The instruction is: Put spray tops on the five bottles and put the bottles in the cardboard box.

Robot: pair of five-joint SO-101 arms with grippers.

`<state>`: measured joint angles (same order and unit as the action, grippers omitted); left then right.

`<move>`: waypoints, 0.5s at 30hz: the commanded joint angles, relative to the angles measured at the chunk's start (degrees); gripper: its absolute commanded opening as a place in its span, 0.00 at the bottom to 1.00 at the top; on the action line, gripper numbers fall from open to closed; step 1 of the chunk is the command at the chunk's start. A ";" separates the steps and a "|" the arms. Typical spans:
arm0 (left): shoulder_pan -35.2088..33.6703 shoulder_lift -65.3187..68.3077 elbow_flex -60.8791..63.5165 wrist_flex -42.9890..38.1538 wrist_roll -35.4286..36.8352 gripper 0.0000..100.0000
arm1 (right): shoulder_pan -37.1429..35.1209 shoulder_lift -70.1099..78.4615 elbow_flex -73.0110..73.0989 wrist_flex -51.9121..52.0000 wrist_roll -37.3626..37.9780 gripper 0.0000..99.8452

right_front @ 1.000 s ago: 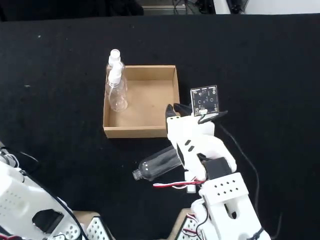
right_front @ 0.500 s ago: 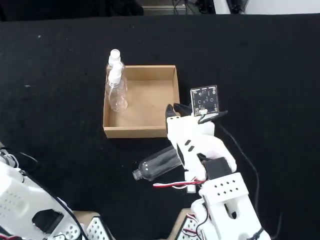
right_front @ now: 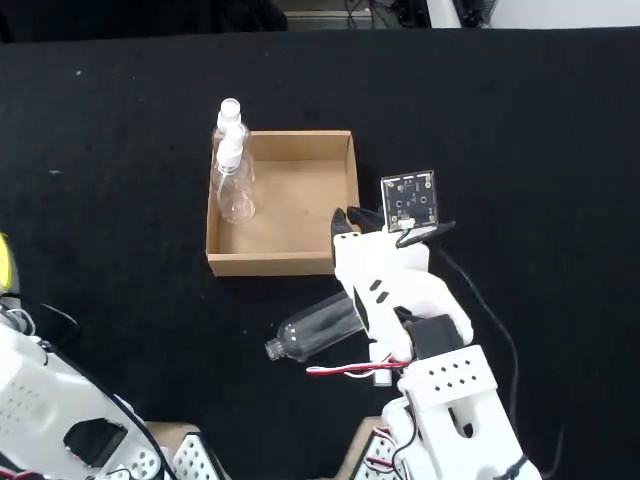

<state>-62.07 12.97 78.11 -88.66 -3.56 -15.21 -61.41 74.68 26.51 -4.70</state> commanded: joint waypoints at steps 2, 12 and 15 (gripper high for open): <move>-1.63 -0.62 -1.01 -6.15 0.35 0.38 | -0.70 -1.10 -0.57 -1.67 0.18 0.03; -2.15 -0.18 -4.62 -0.09 0.53 0.38 | -0.70 -1.10 -0.57 -1.67 0.18 0.03; -2.33 -0.26 -6.46 2.73 0.44 0.38 | -0.70 -1.10 -0.57 -1.67 0.18 0.03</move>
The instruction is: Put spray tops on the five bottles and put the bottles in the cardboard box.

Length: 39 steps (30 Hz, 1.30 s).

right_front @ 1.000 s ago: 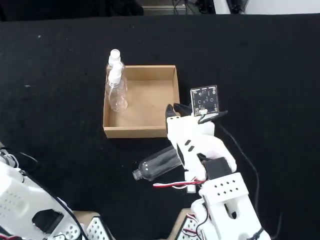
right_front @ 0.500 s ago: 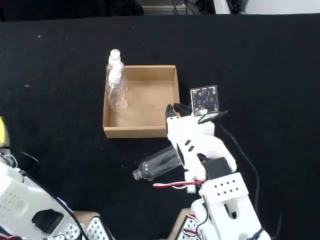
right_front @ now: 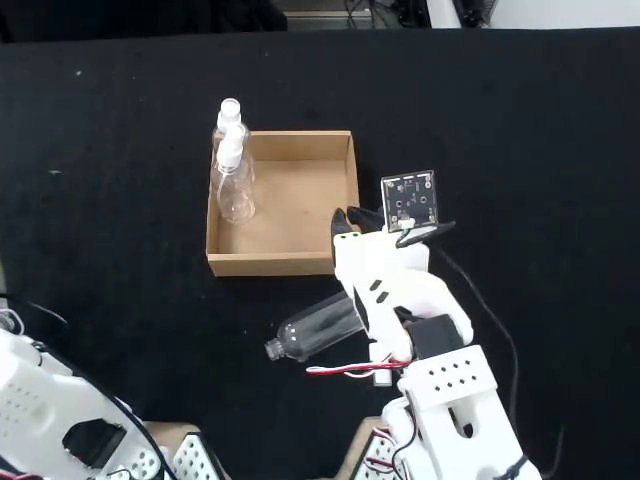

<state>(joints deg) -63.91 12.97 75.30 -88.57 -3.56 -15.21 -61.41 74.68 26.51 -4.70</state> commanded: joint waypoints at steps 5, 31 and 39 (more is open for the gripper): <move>-0.66 -0.62 -3.30 4.04 0.44 0.38 | -0.70 -1.10 -0.57 -1.67 0.26 0.03; -1.19 -13.63 5.23 12.40 0.35 0.38 | -0.70 -1.10 -0.57 -1.67 0.35 0.03; -3.12 -13.63 -4.62 27.78 0.70 0.38 | -0.70 -1.10 -0.57 -1.76 0.44 0.03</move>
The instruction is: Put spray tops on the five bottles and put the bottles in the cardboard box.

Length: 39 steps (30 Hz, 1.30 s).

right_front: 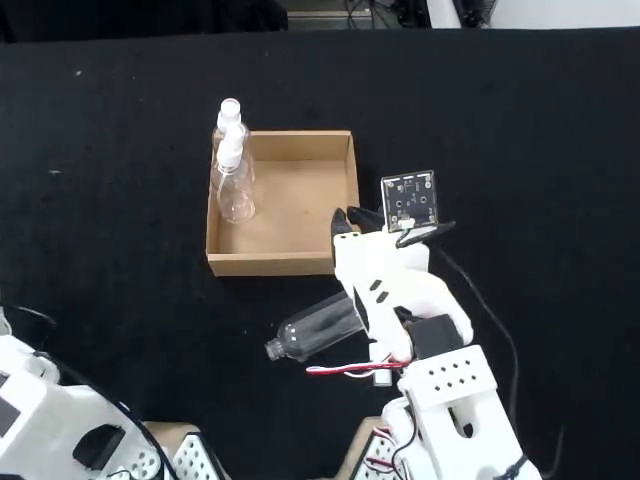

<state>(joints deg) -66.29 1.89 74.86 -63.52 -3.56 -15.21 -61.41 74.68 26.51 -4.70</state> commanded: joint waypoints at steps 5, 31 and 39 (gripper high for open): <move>-0.40 -2.55 -4.09 1.41 0.70 0.38 | -0.70 -1.10 -0.57 -1.76 0.44 0.03; 3.03 -2.64 -2.51 1.41 0.26 0.05 | -0.70 -1.10 -0.57 -1.76 0.44 0.03; 4.62 -2.64 4.09 -15.12 0.26 0.03 | -0.70 -1.10 -0.66 -1.76 0.44 0.03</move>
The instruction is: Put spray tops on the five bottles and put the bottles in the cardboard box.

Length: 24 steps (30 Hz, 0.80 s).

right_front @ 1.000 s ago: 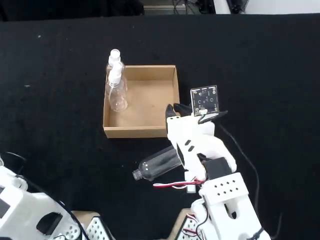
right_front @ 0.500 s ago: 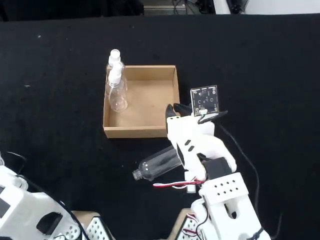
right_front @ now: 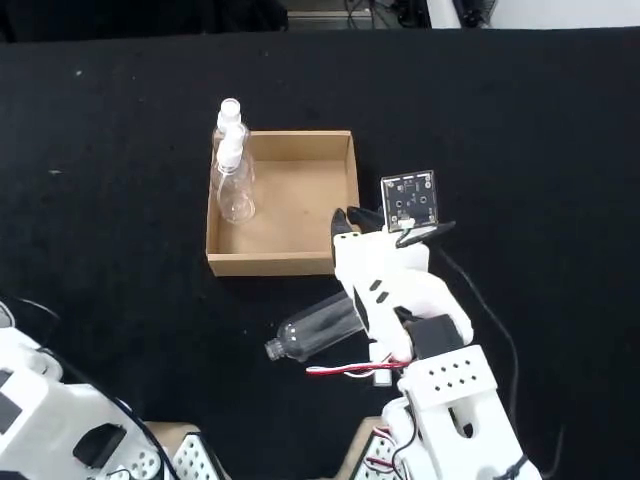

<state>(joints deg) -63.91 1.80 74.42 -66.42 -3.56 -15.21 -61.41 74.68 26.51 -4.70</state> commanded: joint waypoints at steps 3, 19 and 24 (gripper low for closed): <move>5.32 -2.55 9.98 -21.71 0.26 0.03 | -0.53 -1.10 -0.48 -2.73 0.53 0.03; 22.46 -11.87 12.26 -20.13 0.26 0.03 | 3.78 -1.10 -0.75 -4.22 0.44 0.03; 26.59 -29.01 12.26 -0.53 0.35 0.03 | 3.78 -1.10 -0.75 -4.22 0.53 0.03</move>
<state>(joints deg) -41.05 -12.79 86.81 -81.19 -3.56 -12.40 -61.41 74.68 23.96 -4.70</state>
